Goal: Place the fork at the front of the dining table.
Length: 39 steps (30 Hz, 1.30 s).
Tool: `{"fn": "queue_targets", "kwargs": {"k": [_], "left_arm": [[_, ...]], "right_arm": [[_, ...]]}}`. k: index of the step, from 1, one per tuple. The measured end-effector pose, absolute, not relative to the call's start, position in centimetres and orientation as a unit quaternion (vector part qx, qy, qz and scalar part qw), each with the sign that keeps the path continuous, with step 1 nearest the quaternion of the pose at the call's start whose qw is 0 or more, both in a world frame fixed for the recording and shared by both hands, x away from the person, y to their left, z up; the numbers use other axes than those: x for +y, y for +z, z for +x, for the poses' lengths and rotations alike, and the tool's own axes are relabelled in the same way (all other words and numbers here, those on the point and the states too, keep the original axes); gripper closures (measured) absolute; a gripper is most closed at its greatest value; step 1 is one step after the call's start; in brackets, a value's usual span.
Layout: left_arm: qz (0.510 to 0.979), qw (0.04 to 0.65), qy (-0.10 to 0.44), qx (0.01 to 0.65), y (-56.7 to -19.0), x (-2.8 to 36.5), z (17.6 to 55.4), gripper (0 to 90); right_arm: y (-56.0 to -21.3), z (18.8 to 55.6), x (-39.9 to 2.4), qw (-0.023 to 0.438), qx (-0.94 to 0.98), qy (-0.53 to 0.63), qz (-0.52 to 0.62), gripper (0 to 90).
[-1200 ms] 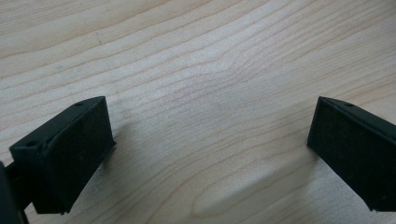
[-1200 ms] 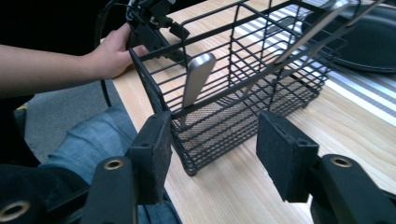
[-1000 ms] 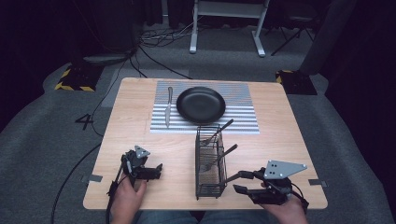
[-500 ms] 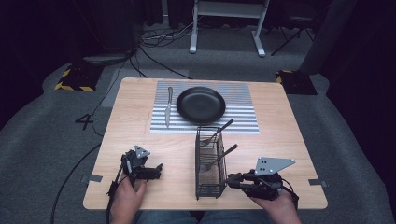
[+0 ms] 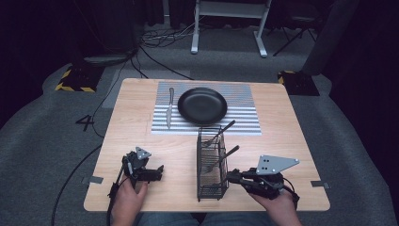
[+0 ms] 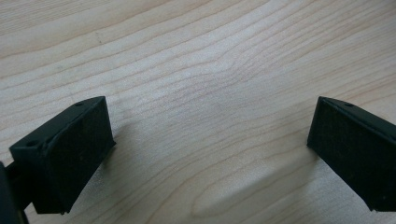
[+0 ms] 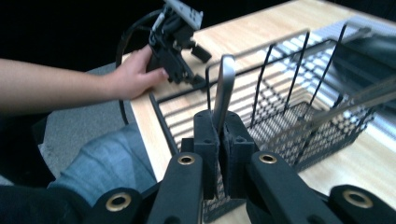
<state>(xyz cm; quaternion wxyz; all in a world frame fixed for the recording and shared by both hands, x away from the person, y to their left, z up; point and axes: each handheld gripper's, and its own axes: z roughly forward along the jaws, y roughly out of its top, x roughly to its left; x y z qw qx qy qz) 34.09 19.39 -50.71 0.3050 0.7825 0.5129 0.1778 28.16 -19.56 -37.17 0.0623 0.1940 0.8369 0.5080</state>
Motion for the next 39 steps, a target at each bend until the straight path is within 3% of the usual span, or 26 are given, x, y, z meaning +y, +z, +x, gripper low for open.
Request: {"fn": "queue_targets", "kwargs": {"k": [15,25,39], "left_arm": [[0.783,0.305,0.178,0.512,-50.7,19.4,34.1,0.2],[0.783,0.305,0.178,0.513,-50.7,19.4,34.1,0.2],[0.782,0.303,0.180,0.514,-50.7,19.4,34.2,0.2]], "right_arm": [[-32.9,28.9,-20.1,0.082,0.826,0.530,0.172,86.3],[-28.8,29.6,-22.8,0.095,0.815,0.545,0.174,86.4],[-26.4,31.8,-25.9,0.106,0.799,0.557,0.198,86.3]]}}
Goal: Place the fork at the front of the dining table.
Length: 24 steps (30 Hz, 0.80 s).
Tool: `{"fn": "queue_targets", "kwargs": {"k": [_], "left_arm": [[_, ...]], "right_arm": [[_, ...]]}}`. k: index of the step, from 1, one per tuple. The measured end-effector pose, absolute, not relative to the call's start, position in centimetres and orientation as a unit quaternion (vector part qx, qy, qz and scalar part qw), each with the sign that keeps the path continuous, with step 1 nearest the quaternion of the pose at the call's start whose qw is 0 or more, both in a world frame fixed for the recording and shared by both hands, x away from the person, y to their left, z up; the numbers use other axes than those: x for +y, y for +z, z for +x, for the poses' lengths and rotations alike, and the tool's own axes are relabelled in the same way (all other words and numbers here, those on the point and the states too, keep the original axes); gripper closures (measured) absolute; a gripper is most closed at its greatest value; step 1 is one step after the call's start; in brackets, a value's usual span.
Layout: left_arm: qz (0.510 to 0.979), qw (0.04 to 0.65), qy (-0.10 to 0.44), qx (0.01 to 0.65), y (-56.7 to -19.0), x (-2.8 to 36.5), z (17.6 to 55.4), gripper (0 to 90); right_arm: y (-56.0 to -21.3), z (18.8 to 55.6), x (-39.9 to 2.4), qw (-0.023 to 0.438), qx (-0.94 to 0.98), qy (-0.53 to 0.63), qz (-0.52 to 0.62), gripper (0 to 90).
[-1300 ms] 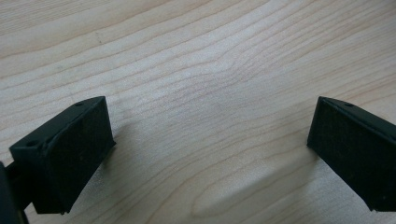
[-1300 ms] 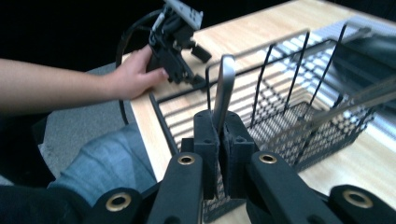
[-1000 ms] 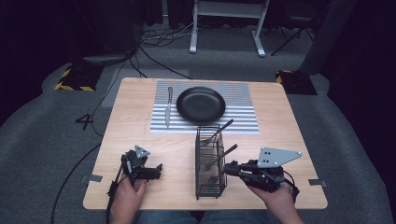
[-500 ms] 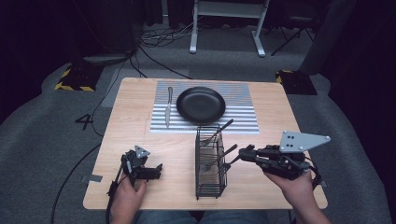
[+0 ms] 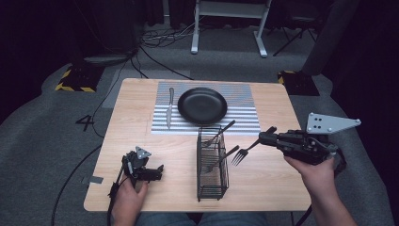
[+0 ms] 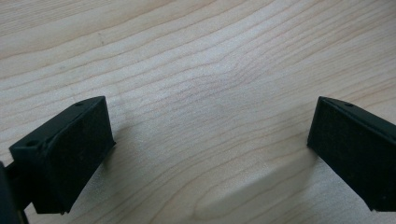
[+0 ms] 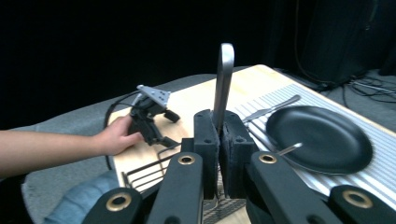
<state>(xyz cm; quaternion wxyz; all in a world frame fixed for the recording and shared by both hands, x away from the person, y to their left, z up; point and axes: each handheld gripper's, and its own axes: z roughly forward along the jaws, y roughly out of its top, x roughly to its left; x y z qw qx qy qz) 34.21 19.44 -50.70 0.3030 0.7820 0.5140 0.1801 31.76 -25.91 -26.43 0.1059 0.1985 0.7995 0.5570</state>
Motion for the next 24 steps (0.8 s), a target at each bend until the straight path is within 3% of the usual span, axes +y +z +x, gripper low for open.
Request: {"fn": "queue_targets", "kwargs": {"k": [15,24], "left_arm": [[0.780,0.302,0.180,0.517,-50.7,19.6,34.1,0.2],[0.780,0.302,0.178,0.519,-50.7,19.6,34.1,0.2]], "right_arm": [[-24.3,33.1,-28.4,0.168,0.794,0.539,0.225,86.4],[-24.0,37.6,-30.0,0.174,0.790,0.527,0.261,86.3]]}}
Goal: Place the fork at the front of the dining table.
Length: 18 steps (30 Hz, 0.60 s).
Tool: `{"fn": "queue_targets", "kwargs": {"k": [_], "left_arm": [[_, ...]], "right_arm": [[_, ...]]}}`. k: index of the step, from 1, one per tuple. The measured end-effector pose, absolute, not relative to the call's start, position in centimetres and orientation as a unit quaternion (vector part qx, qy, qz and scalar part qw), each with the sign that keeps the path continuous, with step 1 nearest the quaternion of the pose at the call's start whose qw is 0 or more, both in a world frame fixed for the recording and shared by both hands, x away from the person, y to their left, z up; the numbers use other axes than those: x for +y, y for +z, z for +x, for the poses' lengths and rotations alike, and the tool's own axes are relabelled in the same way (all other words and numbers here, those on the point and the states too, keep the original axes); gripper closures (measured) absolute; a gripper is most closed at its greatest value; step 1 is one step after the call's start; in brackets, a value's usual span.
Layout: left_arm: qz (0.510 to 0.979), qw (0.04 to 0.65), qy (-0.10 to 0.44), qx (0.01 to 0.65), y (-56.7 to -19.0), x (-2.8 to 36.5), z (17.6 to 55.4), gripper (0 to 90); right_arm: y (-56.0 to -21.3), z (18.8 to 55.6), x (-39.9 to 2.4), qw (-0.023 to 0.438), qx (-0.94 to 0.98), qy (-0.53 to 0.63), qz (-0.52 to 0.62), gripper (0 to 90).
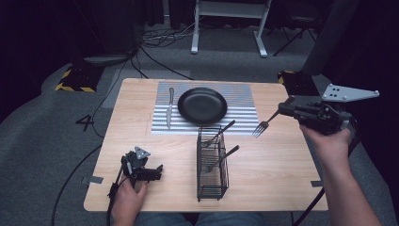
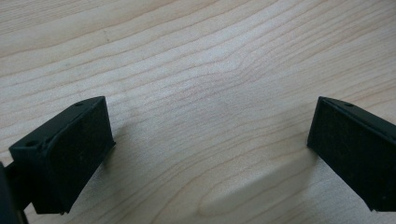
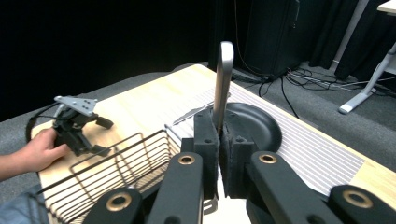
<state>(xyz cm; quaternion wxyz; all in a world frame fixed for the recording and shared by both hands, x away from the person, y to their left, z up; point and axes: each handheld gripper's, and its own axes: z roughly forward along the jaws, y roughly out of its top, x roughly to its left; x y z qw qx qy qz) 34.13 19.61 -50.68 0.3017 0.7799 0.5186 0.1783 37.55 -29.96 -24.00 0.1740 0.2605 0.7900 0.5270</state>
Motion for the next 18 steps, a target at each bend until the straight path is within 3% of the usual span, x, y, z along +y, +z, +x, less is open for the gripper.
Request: {"fn": "queue_targets", "kwargs": {"k": [4,18], "left_arm": [[0.781,0.302,0.180,0.517,-50.7,19.6,34.2,0.1],[0.780,0.302,0.179,0.517,-50.7,19.6,34.2,0.2]], "right_arm": [[-24.2,39.0,-30.0,0.193,0.799,0.508,0.257,86.4],[-28.3,45.5,-29.0,0.181,0.806,0.486,0.286,86.4]]}}
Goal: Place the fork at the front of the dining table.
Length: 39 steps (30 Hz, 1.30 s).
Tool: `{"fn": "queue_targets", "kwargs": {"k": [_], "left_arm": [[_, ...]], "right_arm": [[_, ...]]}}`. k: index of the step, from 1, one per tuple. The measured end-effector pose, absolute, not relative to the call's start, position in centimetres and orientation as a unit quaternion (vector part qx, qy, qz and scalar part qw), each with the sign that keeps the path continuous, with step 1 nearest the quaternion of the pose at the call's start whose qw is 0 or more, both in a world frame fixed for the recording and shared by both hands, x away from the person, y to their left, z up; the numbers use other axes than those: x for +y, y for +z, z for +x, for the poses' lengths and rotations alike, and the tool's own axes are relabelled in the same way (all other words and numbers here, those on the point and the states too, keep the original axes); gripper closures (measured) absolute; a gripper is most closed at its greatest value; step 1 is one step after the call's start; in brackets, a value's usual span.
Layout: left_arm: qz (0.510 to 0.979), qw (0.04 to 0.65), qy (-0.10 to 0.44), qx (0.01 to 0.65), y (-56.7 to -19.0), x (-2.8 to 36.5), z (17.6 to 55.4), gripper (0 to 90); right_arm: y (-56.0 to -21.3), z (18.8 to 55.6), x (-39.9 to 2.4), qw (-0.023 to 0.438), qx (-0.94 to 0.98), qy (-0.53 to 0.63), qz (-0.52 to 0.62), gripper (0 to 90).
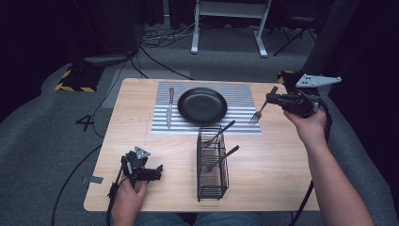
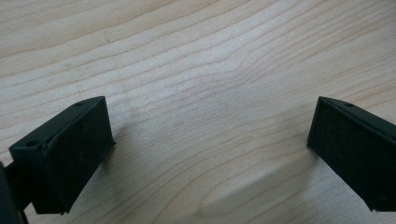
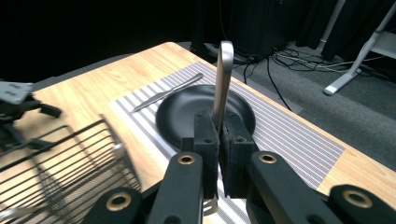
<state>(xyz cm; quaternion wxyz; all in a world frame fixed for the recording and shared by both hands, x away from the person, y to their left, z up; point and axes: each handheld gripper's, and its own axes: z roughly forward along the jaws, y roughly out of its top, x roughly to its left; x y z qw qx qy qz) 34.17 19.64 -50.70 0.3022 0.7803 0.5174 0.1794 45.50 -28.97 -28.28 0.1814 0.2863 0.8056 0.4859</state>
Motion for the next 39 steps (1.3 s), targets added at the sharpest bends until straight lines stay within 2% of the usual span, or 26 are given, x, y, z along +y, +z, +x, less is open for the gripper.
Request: {"fn": "queue_targets", "kwargs": {"k": [5,23,39], "left_arm": [[0.779,0.303,0.182,0.518,-50.7,19.7,34.2,0.2],[0.779,0.303,0.182,0.518,-50.7,19.6,34.2,0.2],[0.779,0.303,0.182,0.518,-50.7,19.6,34.2,0.2]], "right_arm": [[-30.2,47.9,-28.0,0.166,0.806,0.488,0.290,86.3],[-35.5,51.5,-25.7,0.131,0.822,0.463,0.305,86.3],[-37.3,52.4,-23.7,0.111,0.835,0.445,0.303,86.3]]}}
